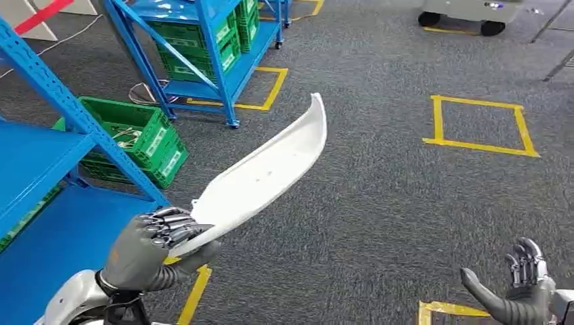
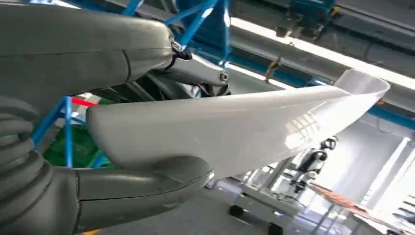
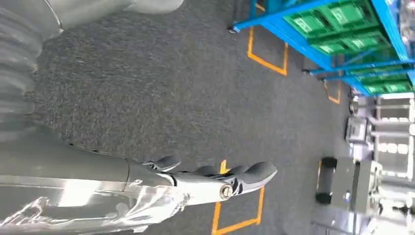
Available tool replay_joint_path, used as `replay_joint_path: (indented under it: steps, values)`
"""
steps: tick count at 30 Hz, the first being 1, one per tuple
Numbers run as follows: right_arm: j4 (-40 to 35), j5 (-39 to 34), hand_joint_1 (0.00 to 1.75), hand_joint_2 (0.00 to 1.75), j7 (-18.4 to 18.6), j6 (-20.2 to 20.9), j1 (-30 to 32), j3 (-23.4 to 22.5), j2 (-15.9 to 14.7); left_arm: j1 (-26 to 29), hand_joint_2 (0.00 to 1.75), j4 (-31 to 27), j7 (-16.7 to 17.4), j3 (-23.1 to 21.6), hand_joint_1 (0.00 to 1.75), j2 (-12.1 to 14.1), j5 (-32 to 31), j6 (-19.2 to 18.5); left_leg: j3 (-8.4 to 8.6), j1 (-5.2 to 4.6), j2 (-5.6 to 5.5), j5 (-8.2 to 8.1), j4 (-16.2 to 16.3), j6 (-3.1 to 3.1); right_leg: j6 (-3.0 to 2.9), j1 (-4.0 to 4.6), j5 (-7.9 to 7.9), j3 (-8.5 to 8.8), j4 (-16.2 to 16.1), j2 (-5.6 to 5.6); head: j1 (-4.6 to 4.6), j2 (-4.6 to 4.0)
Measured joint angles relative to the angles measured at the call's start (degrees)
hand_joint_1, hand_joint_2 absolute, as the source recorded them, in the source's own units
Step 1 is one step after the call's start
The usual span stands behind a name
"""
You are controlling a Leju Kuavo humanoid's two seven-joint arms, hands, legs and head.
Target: Take the parts from the cabinet and place them on the table.
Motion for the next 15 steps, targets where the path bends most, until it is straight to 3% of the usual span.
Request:
replay_joint_path:
  steps: [2, 3, 4, 6, 7, 8, 9, 10, 12, 13, 14, 15]
  values:
    - [0.04, -0.17, 0.00, 1.75, 0.00, -0.56, -0.15, 0.33, 0.00, 0.02, 1.75, 0.13, 0.00, -0.24, 1.75, 0.11, 0.28, 0.00, -3.71, 0.90, -0.33, -3.87, 8.42, -0.88, 0.29, -0.45, 0.20, -0.42, 0.10, 1.11, 0.04, 0.00]
    - [0.11, -0.28, 0.00, 1.75, 0.02, -0.92, -0.18, 0.41, -0.04, 0.01, 1.75, 0.24, 0.00, -0.35, 1.75, 0.13, 0.52, 0.00, -4.59, 1.42, -0.33, -4.25, 10.30, -1.40, 0.64, -0.79, 0.43, -0.69, 0.13, 1.80, 0.02, 0.00]
    - [0.15, -0.35, 0.00, 1.75, 0.02, -1.16, -0.18, 0.55, -0.11, 0.00, 1.75, 0.35, 0.00, -0.44, 1.75, 0.13, 0.63, 0.00, -4.10, 1.84, -0.34, -3.21, 9.28, -1.93, 0.97, -1.15, 0.65, -0.94, 0.18, 2.42, 0.04, 0.00]
    - [0.17, -0.50, 0.00, 1.75, 0.07, -1.44, -0.20, 0.61, -0.15, -0.08, 1.75, 0.46, 0.00, -0.59, 1.75, 0.13, 0.76, 0.00, -0.20, 2.85, -0.82, 1.33, 1.65, -3.10, 1.78, -2.05, 1.18, -1.58, 0.45, 3.78, 0.00, 0.00]
    - [0.17, -0.50, 0.00, 1.75, 0.09, -1.53, -0.20, 0.66, -0.18, -0.16, 1.75, 0.48, 0.00, -0.68, 1.75, 0.15, 0.83, 0.00, 2.66, 3.67, -2.53, 3.81, -3.62, -3.89, 2.24, -2.41, 1.48, -2.02, 0.68, 4.48, -0.02, 0.00]
    - [0.17, -0.54, 0.00, 1.75, 0.09, -1.70, -0.21, 0.68, -0.26, -0.29, 1.75, 0.52, -0.02, -0.74, 1.75, 0.18, 0.83, 0.00, 3.73, 4.32, -5.50, 3.73, -6.94, -4.49, 2.84, -2.46, 1.76, -2.51, 1.11, 5.07, -0.04, -0.02]
    - [0.17, -0.59, 0.00, 1.75, 0.07, -1.86, -0.29, 0.72, -0.41, -0.36, 1.75, 0.61, -0.09, -0.85, 1.75, 0.18, 0.89, 0.00, 3.36, 3.84, -5.66, 1.87, -7.02, -3.44, 3.51, -2.68, 2.22, -3.53, 1.40, 5.82, 0.07, -0.02]
    - [0.17, -0.63, 0.00, 1.75, 0.11, -1.99, -0.25, 0.76, -0.50, -0.28, 1.75, 0.66, -0.13, -0.94, 1.75, 0.18, 0.94, -0.02, 2.86, 3.66, -5.33, 3.71, -6.37, -2.88, 4.06, -2.73, 2.57, -4.07, 1.34, 6.28, 0.09, 0.00]
    - [0.17, -0.63, 0.00, 1.75, 0.15, -2.05, 0.41, 1.05, -0.57, -0.35, 1.75, 0.85, -0.24, -1.09, 1.75, 0.37, 1.05, -0.07, 2.59, 3.31, -3.92, 4.33, -5.87, -1.81, 5.30, -3.07, 3.68, -4.41, 0.60, 7.78, 0.13, 0.00]
    - [0.20, -0.63, 0.00, 1.75, 0.15, -2.08, 0.67, 1.18, -0.66, -0.57, 1.75, 0.92, -0.35, -1.14, 1.75, 0.39, 1.20, -0.09, 2.13, 3.59, -2.78, 4.98, -6.25, -1.09, 5.33, -3.18, 3.42, -4.81, 0.94, 6.52, 0.07, 0.00]
    - [0.20, -0.63, 0.00, 1.75, 0.18, -2.19, 0.73, 1.25, -0.72, -0.67, 1.75, 0.98, -0.37, -1.20, 1.75, 0.39, 1.27, -0.20, 1.65, 3.32, -2.07, 5.48, -6.29, -0.54, 5.07, -2.62, 0.73, -5.80, 2.75, 2.99, 0.48, 0.00]
    - [0.17, -0.63, 0.00, 1.75, 0.20, -2.21, 0.52, 1.31, -0.83, -0.70, 1.75, 1.00, -0.37, -1.20, 1.75, 0.44, 1.38, -0.29, 0.98, 3.00, -1.27, 6.03, -6.28, -0.14, 5.12, -2.43, -2.98, -7.18, 6.58, 1.33, 0.63, 0.00]
